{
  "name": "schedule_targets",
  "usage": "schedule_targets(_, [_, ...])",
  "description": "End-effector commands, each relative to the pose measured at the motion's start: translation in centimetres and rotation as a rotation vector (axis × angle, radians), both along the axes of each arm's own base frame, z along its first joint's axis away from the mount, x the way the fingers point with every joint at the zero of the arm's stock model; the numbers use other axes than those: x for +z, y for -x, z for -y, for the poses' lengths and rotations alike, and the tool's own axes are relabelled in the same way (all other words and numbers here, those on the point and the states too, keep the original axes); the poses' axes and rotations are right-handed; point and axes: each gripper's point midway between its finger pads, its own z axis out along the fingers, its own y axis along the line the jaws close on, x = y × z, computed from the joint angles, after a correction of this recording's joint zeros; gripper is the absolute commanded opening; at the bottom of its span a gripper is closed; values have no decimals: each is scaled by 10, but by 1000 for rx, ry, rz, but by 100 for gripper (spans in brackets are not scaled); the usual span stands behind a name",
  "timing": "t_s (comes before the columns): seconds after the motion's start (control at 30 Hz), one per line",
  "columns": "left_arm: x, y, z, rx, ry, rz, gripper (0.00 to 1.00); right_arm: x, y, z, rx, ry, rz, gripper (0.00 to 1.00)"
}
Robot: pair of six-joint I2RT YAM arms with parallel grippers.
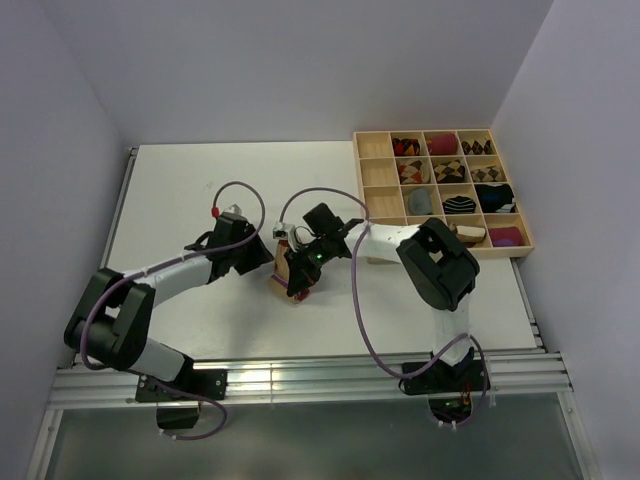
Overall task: Roll the socks
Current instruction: Roll the sock at the center of the board.
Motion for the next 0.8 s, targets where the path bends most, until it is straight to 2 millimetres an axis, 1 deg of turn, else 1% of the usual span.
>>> schedule_targets(0.0, [22,-28,22,-67,42,84,51,7,5,-1,41,-33,-62,0])
schedule_targets(0.03, [20,-29,25,-75,43,79,50,8,5,-1,46,-34,-70,0])
schedule_targets(0.07, [24,-36,29,-78,57,102,50,8,5,-1,48,-34,-75,0])
schedule_targets(0.1, [20,-35,30,-85,59,94,49,8,5,-2,52,-37,-77,0])
schedule_targets(0.17, [19,-36,33,-89,65,95,48,8,5,-2,57,-51,-105,0])
schedule_targets(0.27, [10,-36,36,-97,55,75,47,5,0,-1,42,-51,-146,0])
schedule_targets(0.3, [4,-35,36,-99,46,59,46,0,-2,0,33,-39,-162,0])
schedule_targets(0.37, [0,-35,37,-103,39,52,43,-1,-7,0,25,-35,-179,0])
schedule_targets(0.4, [-5,-35,37,-104,32,40,42,-3,-7,0,22,-31,-191,0])
schedule_targets(0.47, [-8,-36,38,-106,21,40,29,-4,-13,0,-2,-32,-217,0])
schedule_targets(0.53, [-12,-37,37,-105,4,33,22,-6,-19,-1,-31,-31,-233,0])
schedule_targets(0.67, [-12,-44,40,-134,-31,58,19,-7,-28,1,-60,-14,-266,0])
schedule_targets(0.73, [-12,-47,42,-152,-52,76,18,-10,-36,0,-86,2,-284,0])
schedule_targets(0.77, [-10,-49,46,-165,-53,91,18,-11,-38,1,-91,1,-287,0])
